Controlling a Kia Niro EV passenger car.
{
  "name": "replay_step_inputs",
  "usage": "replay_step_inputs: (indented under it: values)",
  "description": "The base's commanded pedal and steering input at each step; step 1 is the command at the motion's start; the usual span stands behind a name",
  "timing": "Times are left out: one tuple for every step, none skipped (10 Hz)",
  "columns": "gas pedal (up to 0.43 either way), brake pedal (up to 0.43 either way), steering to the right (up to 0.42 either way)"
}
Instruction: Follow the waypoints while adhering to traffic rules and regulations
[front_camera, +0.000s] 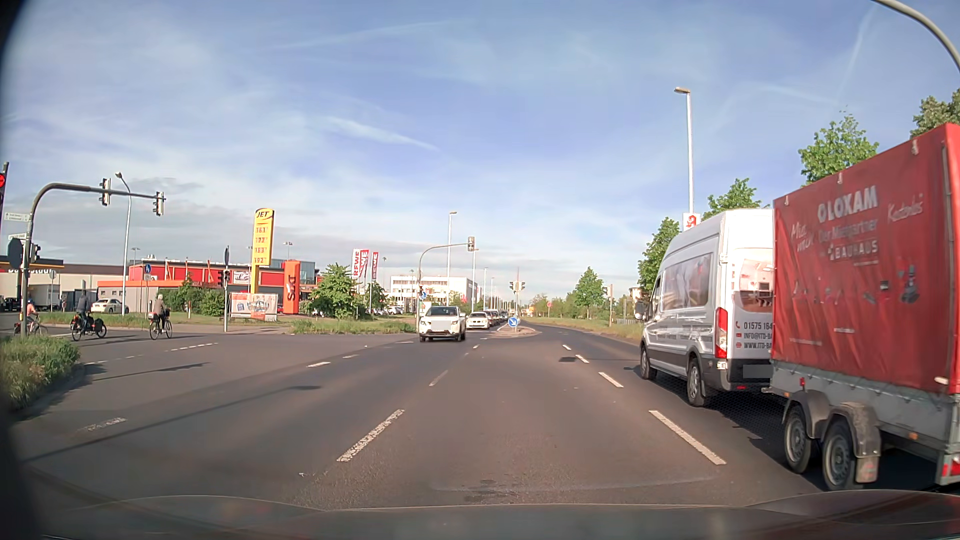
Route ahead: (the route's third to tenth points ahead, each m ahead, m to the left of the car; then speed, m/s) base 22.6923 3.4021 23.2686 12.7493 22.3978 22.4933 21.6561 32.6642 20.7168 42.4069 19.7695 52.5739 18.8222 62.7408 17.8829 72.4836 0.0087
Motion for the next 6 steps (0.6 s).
replay_step_inputs:
  values:
    - [0.000, 0.268, -0.006]
    - [0.000, 0.268, -0.006]
    - [0.000, 0.268, -0.005]
    - [0.000, 0.268, -0.006]
    - [0.000, 0.268, -0.006]
    - [0.000, 0.268, -0.006]
